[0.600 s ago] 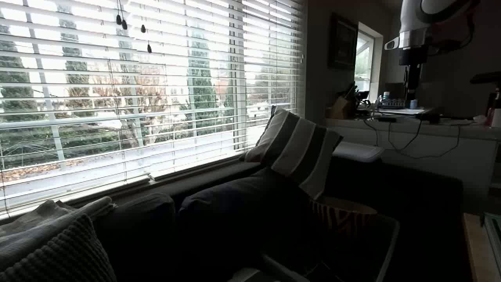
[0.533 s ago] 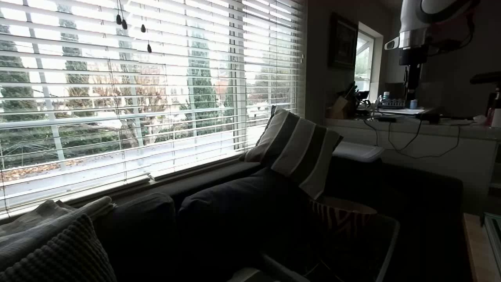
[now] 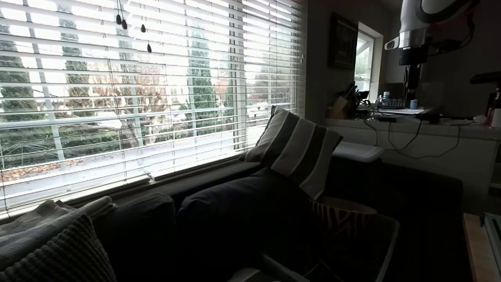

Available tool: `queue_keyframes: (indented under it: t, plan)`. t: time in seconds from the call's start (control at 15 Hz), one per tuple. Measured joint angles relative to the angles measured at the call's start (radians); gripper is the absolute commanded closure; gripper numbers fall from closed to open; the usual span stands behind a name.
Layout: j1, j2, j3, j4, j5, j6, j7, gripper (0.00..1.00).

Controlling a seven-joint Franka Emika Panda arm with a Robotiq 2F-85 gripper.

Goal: Remove the wooden bowl from the container and put it on the striped pillow on the left

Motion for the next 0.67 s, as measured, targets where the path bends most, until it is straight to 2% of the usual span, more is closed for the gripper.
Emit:
queue_keyframes:
  t: [0.4,0.53,0.67]
  plan:
    - [0.026,0.0,0.0,-0.019,0.009,0.012,-0.009,0.0]
    - [0.053,0.001,0.0,-0.073,0.029,0.053,-0.009,0.0]
    - [0.07,0.004,-0.004,-0.152,0.046,0.147,-0.009,0.0]
